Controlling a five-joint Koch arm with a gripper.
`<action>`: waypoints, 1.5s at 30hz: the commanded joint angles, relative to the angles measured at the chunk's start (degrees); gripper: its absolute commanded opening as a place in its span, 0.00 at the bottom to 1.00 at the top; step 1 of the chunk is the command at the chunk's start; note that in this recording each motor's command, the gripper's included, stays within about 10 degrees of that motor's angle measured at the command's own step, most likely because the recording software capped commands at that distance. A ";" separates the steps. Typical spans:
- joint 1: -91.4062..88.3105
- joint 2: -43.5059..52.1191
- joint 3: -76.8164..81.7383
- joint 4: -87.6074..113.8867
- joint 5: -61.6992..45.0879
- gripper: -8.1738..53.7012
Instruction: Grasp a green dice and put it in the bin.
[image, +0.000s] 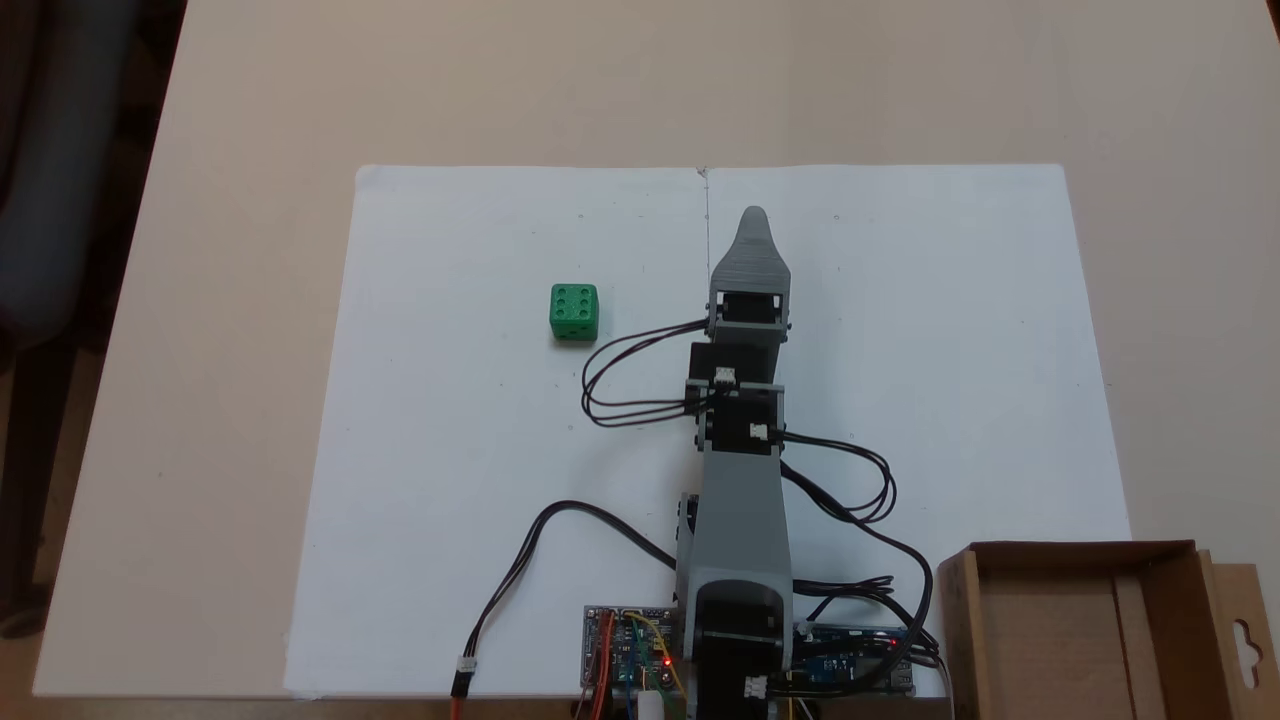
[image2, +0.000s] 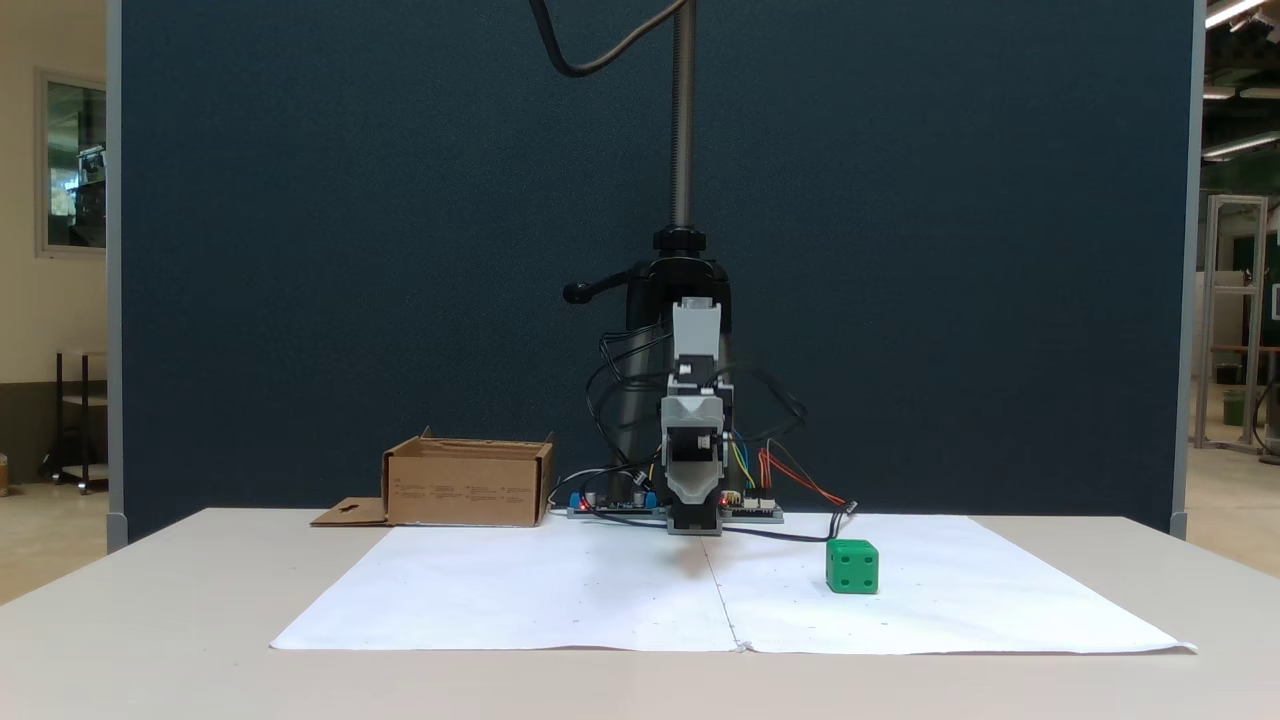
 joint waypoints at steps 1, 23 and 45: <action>1.23 5.36 -5.89 9.03 -2.55 0.82; -23.73 4.83 -37.53 82.86 27.86 0.80; -23.99 -25.31 -70.40 99.58 36.56 0.81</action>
